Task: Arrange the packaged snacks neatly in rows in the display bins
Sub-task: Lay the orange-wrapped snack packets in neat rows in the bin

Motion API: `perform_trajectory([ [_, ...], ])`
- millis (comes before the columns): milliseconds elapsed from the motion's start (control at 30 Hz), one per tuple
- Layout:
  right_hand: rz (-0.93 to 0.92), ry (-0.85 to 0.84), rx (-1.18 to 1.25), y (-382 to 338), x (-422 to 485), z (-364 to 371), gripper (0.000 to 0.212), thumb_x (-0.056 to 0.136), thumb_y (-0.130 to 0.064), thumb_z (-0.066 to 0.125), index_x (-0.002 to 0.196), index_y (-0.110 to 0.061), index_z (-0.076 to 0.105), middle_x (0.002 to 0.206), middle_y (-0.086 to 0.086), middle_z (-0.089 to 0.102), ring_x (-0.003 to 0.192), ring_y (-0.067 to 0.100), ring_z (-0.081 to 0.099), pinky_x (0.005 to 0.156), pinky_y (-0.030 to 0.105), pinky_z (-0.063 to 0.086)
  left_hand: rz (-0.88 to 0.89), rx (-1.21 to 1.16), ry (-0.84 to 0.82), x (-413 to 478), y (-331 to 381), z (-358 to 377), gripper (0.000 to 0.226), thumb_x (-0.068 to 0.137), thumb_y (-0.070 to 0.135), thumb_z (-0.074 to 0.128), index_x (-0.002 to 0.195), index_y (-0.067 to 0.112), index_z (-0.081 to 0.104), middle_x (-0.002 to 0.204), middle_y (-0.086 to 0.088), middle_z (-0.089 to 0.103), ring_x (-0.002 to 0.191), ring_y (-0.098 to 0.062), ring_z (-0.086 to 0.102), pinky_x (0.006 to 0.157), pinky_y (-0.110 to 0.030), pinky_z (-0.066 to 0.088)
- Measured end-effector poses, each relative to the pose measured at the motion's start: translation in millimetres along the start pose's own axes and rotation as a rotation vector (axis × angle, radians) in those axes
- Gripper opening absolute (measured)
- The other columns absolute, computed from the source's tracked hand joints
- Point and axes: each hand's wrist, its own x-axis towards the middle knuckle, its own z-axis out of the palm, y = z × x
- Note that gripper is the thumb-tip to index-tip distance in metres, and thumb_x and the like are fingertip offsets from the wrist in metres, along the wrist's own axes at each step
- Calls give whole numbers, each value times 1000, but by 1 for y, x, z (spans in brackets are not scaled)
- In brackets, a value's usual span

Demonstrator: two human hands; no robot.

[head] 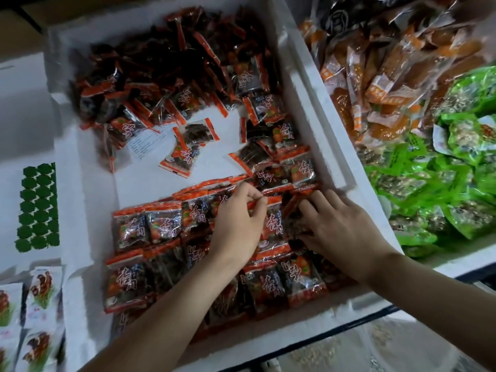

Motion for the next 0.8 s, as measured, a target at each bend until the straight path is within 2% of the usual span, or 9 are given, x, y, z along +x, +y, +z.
perform_trajectory([
  [167,67,21,-76,3,6,-5,36,62,-34,68,79,-5,58,74,13,56,68,31,57,55,34,47,-24,-69,11,-1,1,3,13,95,19,54,82,21,53,80,-5,65,72,-31,65,61,-39,49],
  [233,40,24,-49,3,7,-3,33,66,-30,66,88,-6,60,82,15,57,72,31,57,58,36,49,-29,-86,24,0,-1,3,11,95,19,54,84,19,54,82,-5,65,72,-31,65,62,-35,49],
  [300,-2,13,5,2,6,-1,33,74,-31,56,101,-12,63,92,15,59,77,32,58,61,39,52,-28,-82,37,0,-3,3,10,94,20,55,85,19,55,83,-7,66,69,-32,62,55,-22,47],
  [367,-4,-14,35,1,6,-1,34,80,-33,49,104,-15,63,94,16,58,74,32,58,56,40,53,-38,-98,39,-1,-3,2,10,95,20,55,85,18,55,82,-7,66,68,-31,61,50,-19,44],
  [433,54,-30,36,-1,6,-3,31,76,-31,60,97,-9,63,89,18,57,63,33,58,42,34,46,-45,-109,35,-2,-4,1,11,95,20,54,84,18,54,81,-4,65,73,-33,63,55,-28,46],
  [500,123,-54,-3,-2,5,-4,38,62,-25,78,89,-4,61,85,18,56,55,31,57,34,25,35,-47,-108,41,-2,-4,1,10,95,20,54,85,16,56,82,1,64,74,-33,63,52,-24,45],
  [567,156,-51,-93,-2,3,-1,38,58,-18,82,86,-4,59,82,15,56,57,28,56,36,24,30,-44,-106,51,-3,-5,0,11,95,20,54,86,14,56,85,7,63,73,-32,62,51,-13,42],
  [633,147,-35,-197,-1,1,1,30,62,-16,79,84,-6,61,81,13,56,66,28,56,45,29,36,-44,-103,50,-3,-4,0,12,95,21,54,87,13,57,85,9,63,69,-33,59,51,-12,42],
  [800,124,-43,-206,2,-1,-4,30,65,-18,77,91,-8,65,87,10,58,76,27,56,57,32,44,-26,-149,40,-3,0,-2,13,94,20,55,82,19,55,81,9,62,68,-26,61,61,-38,54],
])
